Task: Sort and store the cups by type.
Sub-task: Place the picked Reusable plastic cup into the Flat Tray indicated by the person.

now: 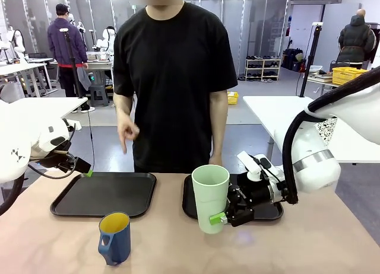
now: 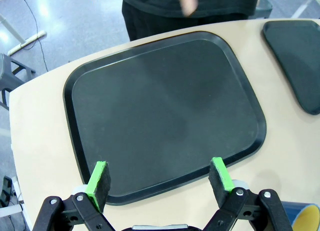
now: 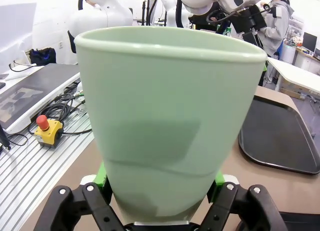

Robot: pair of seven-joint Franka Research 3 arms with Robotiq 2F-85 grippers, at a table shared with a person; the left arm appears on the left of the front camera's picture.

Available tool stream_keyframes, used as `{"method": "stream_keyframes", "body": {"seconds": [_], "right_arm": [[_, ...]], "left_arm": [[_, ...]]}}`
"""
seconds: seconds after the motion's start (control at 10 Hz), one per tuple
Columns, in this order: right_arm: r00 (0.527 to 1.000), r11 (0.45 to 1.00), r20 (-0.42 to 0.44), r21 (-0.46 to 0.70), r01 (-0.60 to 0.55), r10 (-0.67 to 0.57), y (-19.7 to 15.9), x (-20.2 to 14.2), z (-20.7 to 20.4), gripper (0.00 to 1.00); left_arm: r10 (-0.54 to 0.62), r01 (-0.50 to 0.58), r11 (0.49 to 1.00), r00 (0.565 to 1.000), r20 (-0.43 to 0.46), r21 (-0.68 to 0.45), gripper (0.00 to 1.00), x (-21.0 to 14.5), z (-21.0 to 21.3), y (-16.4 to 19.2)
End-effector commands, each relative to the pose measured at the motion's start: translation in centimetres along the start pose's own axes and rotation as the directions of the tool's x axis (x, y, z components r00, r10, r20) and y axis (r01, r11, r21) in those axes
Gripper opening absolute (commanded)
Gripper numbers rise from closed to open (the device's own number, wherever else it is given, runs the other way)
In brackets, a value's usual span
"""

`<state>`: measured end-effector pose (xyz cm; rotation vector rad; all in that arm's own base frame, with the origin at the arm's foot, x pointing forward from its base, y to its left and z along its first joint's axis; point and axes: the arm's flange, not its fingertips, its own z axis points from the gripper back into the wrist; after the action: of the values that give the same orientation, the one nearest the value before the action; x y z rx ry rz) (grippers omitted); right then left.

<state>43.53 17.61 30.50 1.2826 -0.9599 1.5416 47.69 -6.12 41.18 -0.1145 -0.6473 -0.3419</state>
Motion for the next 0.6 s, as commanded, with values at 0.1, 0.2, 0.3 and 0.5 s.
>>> {"method": "stream_keyframes", "body": {"seconds": [0.1,0.2,0.3,0.5], "right_arm": [[1.0,1.0,0.01,0.006,-0.005,0.005,-0.3,0.2,0.0,0.7],[1.0,1.0,0.01,0.006,-0.005,0.005,-0.3,0.2,0.0,0.7],[1.0,1.0,0.0,0.0,0.0,0.0,0.0,0.0,0.0,0.83],[1.0,1.0,0.001,-0.028,0.002,-0.002,-3.6,1.4,-1.1,0.83]], "left_arm": [[-0.001,0.001,1.0,1.0,0.003,0.0,1.0,0.1,0.1,0.0],[-0.001,0.001,1.0,1.0,0.003,0.0,1.0,0.1,0.1,0.0],[-0.001,0.001,1.0,1.0,0.003,0.0,1.0,0.1,0.1,0.0],[-0.001,0.001,1.0,1.0,0.003,0.0,1.0,0.1,0.1,0.0]]}}
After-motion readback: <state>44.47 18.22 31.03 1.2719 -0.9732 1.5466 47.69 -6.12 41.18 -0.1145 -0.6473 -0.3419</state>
